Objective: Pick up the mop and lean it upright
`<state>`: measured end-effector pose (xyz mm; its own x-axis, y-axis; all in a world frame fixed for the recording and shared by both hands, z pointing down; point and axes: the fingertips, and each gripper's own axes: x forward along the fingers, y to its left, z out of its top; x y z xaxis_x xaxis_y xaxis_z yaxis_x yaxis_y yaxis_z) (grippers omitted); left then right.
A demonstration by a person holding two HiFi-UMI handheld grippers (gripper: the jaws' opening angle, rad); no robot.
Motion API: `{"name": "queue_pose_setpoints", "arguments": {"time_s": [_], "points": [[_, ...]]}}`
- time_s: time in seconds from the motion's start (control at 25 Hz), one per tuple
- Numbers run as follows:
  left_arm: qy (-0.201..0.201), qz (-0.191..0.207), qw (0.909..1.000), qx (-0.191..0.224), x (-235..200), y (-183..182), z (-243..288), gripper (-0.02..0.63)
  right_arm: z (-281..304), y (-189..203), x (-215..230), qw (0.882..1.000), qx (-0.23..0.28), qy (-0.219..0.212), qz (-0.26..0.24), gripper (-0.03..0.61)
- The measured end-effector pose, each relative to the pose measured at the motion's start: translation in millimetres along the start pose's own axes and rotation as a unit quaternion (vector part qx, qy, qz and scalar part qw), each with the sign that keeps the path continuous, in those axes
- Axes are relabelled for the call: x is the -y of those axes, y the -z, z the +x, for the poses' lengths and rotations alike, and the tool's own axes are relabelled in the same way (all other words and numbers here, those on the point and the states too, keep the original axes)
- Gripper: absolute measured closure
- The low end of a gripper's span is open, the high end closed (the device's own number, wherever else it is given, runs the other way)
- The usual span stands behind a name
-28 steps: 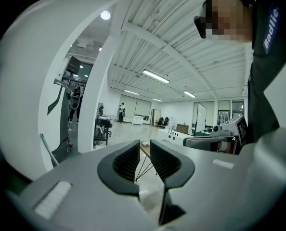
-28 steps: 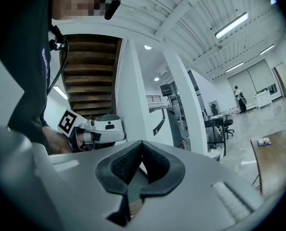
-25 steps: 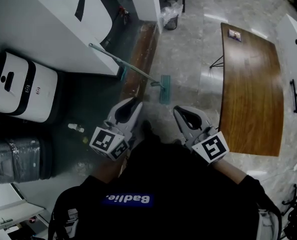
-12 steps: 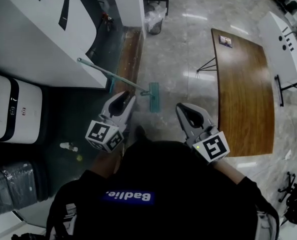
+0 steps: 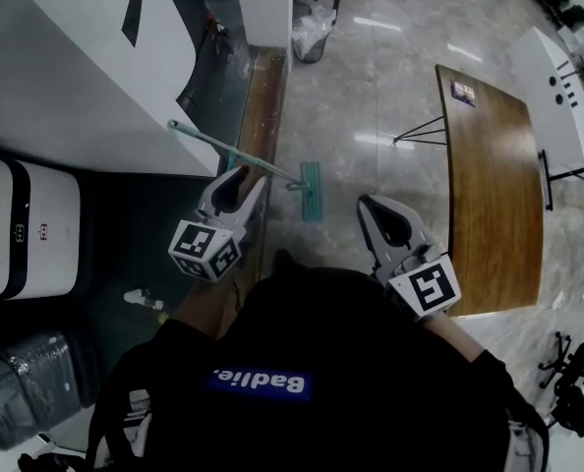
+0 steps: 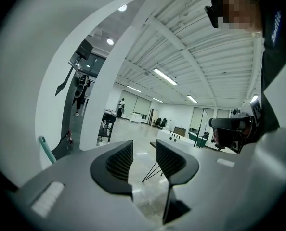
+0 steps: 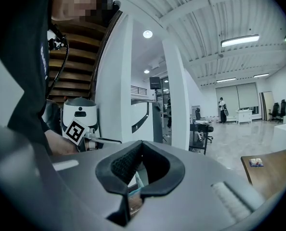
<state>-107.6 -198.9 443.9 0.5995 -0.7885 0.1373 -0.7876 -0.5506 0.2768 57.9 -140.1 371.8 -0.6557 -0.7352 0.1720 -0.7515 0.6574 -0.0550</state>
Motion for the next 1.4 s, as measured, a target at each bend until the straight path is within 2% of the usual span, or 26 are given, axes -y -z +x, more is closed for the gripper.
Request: {"name": "queue_pose_setpoints", "arguments": {"time_s": [0.2, 0.52, 0.72, 0.84, 1.08, 1.4], "points": [[-0.011, -0.002, 0.9999, -0.011, -46.1, 20.0, 5.1, 0.44, 24.2, -0.7, -3.7, 1.0, -0.009, 0.011, 0.003, 0.572], [-0.034, -0.018, 0.9992, -0.008, -87.4, 37.2, 13.1, 0.415, 43.6, -0.2, -8.8, 1.0, -0.021, 0.006, -0.004, 0.572], [-0.068, -0.019, 0.9973, -0.018, -127.5, 59.8, 20.7, 0.403, 51.4, -1.0, -4.3, 1.0, -0.02, 0.007, -0.011, 0.572], [-0.098, -0.025, 0.9945, -0.029, -156.9, 79.2, 19.7, 0.403, 52.2, -5.1, -3.1, 1.0, -0.018, 0.012, -0.019, 0.572], [-0.13, -0.044, 0.9892, -0.051, -201.8, 109.2, 26.5, 0.392, 45.2, -1.2, 13.3, 0.998, -0.031, 0.041, -0.02, 0.569], [-0.183, -0.099, 0.9766, -0.056, -249.8, 142.6, 27.8, 0.378, 30.8, 3.6, 23.2, 0.996, -0.05, 0.071, -0.026, 0.561]]}}
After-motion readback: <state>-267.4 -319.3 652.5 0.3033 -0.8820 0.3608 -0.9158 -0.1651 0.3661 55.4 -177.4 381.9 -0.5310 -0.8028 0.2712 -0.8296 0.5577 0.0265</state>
